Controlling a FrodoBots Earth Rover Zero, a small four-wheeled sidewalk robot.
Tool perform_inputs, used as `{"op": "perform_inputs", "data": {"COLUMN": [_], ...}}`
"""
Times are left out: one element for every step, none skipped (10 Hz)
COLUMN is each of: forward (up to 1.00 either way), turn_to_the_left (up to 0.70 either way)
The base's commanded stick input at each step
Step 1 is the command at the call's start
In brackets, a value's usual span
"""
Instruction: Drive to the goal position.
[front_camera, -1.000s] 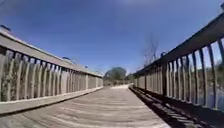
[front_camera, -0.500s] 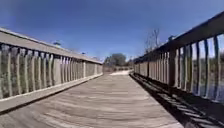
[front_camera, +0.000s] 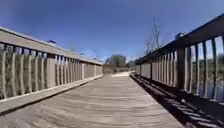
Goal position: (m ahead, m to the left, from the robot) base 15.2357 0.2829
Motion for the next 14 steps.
{"op": "perform_inputs", "data": {"forward": [0.50, 0.50, 0.50, 0.50, 0.50, 0.50, 0.50, 0.50, 0.50, 0.50, 0.50, 0.50, 0.50, 0.50], "turn_to_the_left": [-0.50, -0.50, -0.50, -0.01, 0.00, 0.00, 0.00, 0.00, 0.00, 0.00, 0.00, 0.00, 0.00, 0.00]}}
